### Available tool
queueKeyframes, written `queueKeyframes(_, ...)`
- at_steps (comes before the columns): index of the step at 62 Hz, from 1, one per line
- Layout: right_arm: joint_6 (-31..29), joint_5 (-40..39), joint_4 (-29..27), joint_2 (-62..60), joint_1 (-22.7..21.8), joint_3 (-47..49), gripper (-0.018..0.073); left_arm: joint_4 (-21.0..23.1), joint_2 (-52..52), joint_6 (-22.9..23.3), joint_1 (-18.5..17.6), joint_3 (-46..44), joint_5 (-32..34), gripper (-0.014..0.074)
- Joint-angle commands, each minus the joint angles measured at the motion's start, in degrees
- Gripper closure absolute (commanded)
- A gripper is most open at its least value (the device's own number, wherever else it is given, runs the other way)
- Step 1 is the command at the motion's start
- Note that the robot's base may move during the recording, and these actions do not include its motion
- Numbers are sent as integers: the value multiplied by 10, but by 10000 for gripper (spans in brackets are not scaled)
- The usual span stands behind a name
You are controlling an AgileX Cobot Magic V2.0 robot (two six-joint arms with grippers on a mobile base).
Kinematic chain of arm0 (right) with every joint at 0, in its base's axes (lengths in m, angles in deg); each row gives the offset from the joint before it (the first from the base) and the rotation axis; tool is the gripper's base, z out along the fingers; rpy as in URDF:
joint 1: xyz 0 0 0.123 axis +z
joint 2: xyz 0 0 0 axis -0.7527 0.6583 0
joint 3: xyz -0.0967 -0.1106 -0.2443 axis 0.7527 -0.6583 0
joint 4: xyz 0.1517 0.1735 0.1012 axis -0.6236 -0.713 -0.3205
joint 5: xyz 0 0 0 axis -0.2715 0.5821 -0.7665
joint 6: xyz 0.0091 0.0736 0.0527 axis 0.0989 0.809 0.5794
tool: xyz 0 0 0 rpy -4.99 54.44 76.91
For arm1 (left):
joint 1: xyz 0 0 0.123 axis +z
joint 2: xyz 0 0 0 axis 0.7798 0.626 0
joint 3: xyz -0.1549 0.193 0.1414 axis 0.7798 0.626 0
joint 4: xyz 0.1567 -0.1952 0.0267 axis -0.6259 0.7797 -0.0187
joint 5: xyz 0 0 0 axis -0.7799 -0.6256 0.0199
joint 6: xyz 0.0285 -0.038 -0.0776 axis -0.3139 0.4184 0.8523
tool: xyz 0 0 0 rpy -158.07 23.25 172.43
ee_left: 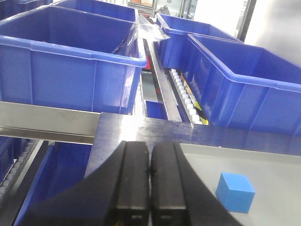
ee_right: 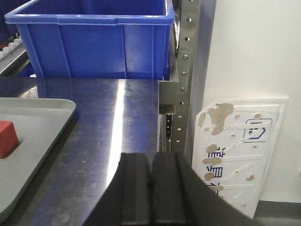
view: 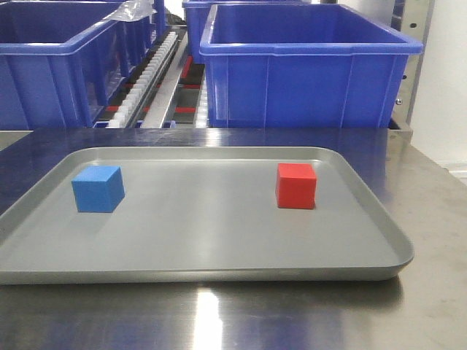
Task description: Sort and place red and blue blocks on shelf
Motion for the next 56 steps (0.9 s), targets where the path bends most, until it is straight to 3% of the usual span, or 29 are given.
queueKeyframes(1,-4,-52,6,-11,-4,12,492,4,-11,1,1,15,50,467)
queueKeyframes(56,-4,-52,6,-11,-4,12,492,4,-11,1,1,15,50,467)
